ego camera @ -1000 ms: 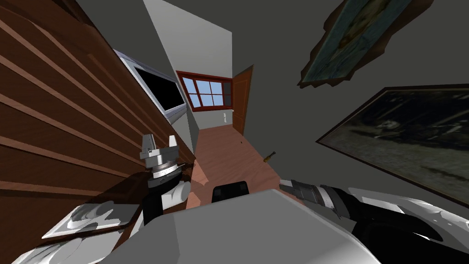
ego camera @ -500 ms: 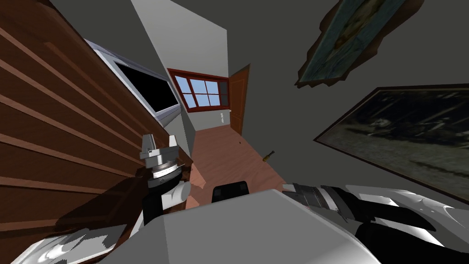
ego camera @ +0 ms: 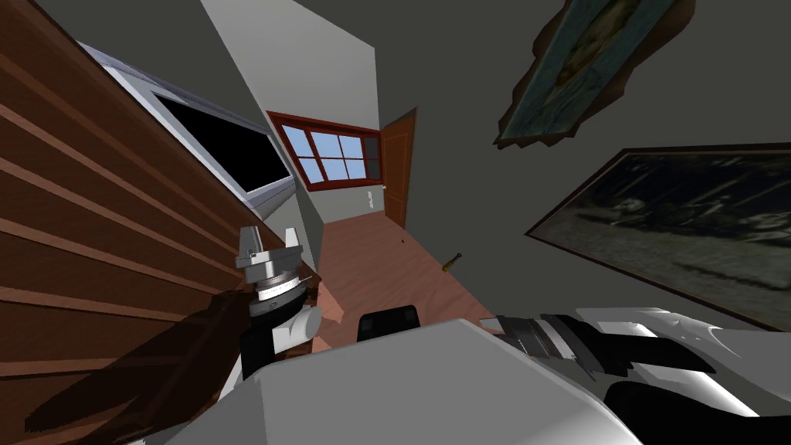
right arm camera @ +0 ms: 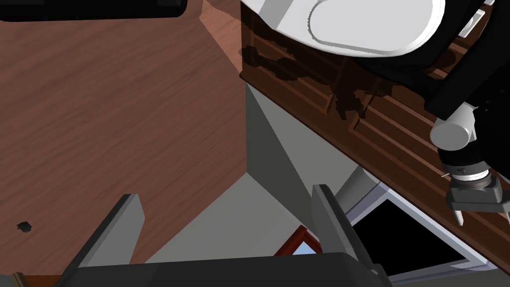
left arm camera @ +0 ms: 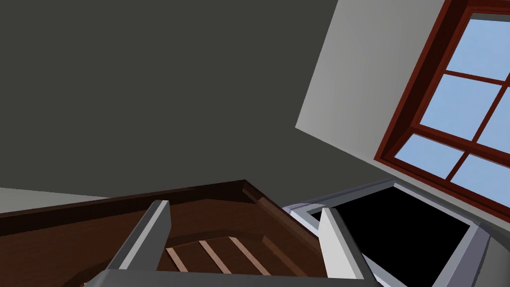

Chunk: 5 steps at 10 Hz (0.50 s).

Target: Push the door open

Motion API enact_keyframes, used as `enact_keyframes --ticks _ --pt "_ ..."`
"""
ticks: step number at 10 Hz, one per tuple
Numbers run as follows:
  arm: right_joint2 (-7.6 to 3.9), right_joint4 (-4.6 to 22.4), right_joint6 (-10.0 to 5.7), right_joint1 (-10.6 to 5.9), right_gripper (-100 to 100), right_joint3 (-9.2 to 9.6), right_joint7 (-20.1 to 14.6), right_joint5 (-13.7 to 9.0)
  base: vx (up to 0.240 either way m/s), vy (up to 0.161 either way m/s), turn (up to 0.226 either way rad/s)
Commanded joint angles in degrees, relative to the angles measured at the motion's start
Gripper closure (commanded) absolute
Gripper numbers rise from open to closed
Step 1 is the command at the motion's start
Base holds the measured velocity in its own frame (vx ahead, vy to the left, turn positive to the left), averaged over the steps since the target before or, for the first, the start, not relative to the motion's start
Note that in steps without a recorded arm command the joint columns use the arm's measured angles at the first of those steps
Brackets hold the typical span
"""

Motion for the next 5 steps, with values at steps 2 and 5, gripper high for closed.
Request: enact_keyframes --ticks 2,5 --pt "-3.73 0.93 -0.62 2.29 -100 -0.49 0.43 -0.07 0.082 0.077 -0.101" --pt "-7.89 1.90 -1.17 4.75 -100 -0.80 1.04 -0.15 0.064 0.074 -0.117"
